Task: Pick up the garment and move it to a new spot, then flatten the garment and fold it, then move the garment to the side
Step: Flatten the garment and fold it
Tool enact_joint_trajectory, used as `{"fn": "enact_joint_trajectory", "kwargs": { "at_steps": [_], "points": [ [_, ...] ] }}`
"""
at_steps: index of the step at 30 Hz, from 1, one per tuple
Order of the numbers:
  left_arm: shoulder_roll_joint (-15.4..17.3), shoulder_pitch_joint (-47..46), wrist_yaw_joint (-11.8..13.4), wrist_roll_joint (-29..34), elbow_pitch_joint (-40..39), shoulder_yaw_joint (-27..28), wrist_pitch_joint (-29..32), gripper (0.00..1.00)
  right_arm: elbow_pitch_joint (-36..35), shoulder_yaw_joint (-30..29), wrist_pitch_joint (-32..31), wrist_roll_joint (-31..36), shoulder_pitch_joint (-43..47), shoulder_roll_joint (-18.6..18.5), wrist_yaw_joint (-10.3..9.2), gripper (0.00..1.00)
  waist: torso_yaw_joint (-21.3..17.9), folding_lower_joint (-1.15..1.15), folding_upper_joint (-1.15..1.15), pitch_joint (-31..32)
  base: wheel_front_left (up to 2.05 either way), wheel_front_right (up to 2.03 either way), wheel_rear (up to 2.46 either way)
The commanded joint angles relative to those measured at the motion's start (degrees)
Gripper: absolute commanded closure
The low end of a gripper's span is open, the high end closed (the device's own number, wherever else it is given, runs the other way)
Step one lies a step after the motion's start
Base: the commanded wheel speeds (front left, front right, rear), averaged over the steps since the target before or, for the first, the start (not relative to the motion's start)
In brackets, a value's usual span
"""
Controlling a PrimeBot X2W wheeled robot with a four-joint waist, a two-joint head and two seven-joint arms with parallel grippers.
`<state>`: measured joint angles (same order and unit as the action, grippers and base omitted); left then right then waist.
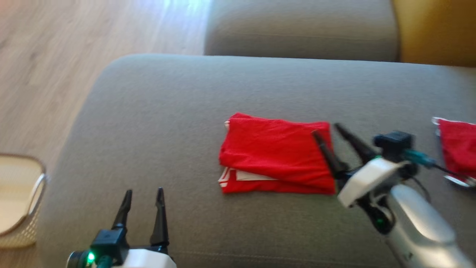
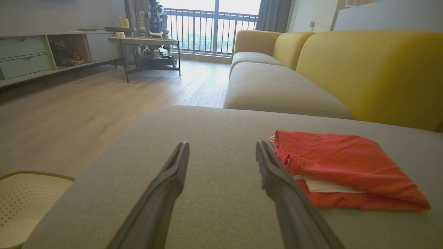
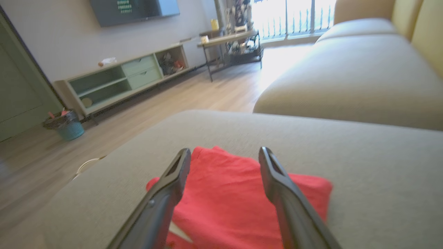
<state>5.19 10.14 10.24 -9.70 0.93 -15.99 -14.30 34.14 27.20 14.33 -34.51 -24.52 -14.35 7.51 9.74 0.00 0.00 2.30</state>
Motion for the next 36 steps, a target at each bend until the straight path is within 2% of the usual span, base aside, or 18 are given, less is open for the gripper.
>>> {"fn": "enact_joint_trajectory", "kwargs": {
  "at_steps": [1,6,10,16,22,36],
  "points": [
    [-0.3,-1.3,0.6,-0.3,-2.4,2.4,-0.7,0.0,-4.0,-3.5,0.6,3.8,2.8,1.6,-0.02,0.0,-2.4,0.0,0.0,1.4,0.0,0.0,0.0],
    [-0.6,0.3,0.3,0.8,-3.9,3.9,-0.7,0.0,-13.0,-15.7,0.7,15.9,14.4,7.0,-0.02,0.0,-5.0,0.0,0.0,3.1,0.0,0.0,0.0],
    [-1.0,1.9,0.6,2.5,-5.4,5.3,-0.7,0.0,-17.7,-18.8,0.7,22.0,20.9,9.5,-0.02,0.0,-6.7,0.0,0.0,4.7,0.0,0.0,0.0],
    [-1.8,5.7,0.3,3.6,-7.9,7.3,-0.7,0.0,-21.6,-22.1,0.7,28.5,26.7,11.0,-0.02,0.0,-8.2,0.0,0.0,6.5,0.0,0.0,0.0],
    [-1.7,8.5,-1.3,7.1,-6.1,6.6,-0.7,0.0,-23.1,-23.4,0.7,30.7,30.0,11.4,-0.02,0.0,-7.7,0.0,0.0,8.0,0.0,0.0,0.0],
    [-1.9,9.4,-2.2,8.3,-4.8,6.3,-0.7,0.0,-23.5,-23.6,0.7,28.7,31.7,11.5,-0.02,0.0,-5.3,0.0,0.0,8.4,0.0,0.0,0.0]
  ]
}}
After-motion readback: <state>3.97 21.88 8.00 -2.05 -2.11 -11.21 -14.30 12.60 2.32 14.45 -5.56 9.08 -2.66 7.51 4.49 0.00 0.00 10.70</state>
